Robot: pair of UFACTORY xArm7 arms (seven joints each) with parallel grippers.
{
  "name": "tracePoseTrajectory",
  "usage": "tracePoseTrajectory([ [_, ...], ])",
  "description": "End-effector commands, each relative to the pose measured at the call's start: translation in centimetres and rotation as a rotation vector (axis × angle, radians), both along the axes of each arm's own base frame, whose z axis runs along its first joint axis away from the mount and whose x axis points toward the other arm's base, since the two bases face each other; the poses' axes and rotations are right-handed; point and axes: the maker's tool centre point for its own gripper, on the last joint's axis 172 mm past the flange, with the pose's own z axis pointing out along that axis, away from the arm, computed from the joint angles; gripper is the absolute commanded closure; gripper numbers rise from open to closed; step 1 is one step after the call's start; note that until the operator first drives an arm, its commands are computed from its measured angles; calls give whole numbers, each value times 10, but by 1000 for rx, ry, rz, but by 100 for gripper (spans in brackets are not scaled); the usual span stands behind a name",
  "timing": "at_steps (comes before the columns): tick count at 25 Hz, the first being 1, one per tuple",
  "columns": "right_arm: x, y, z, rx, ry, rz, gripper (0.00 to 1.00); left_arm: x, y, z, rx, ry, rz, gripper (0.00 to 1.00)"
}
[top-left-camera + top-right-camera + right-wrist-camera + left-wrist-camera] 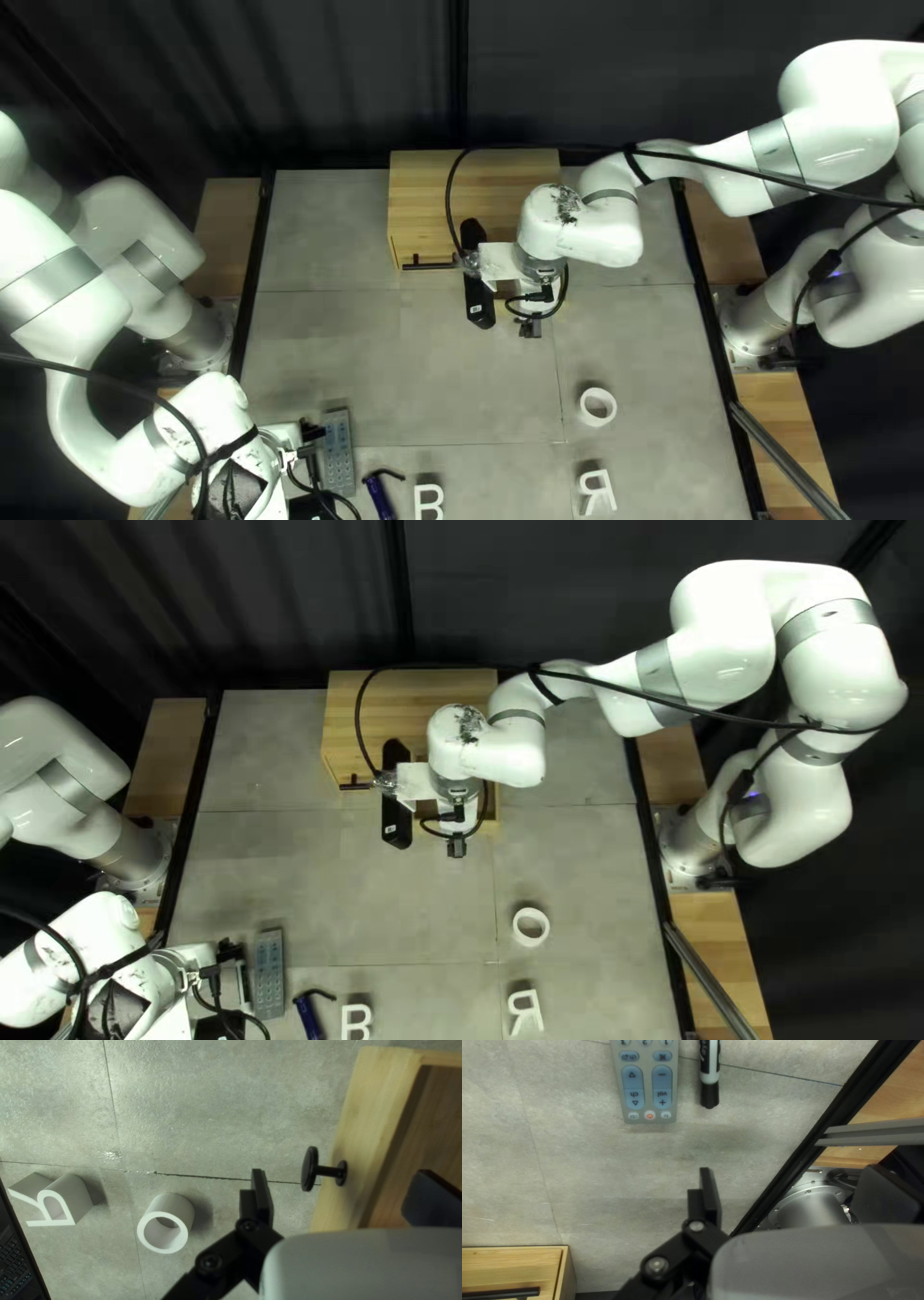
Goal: Open drawers and place objects into drawer and close
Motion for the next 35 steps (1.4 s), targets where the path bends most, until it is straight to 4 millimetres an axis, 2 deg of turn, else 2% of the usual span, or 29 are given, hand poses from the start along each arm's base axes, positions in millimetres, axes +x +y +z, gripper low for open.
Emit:
tracePoseTrajectory([
  [1, -2, 2, -5, 10, 1, 1, 0, 0, 0, 0, 0, 0, 0, 0],
  [7, 0, 6, 1, 17, 2, 10, 0, 0, 0, 0, 0, 0, 0, 0],
  [35, -8, 23, 4, 27, -17, 35, 0, 0, 0, 0, 0, 0, 0, 0],
])
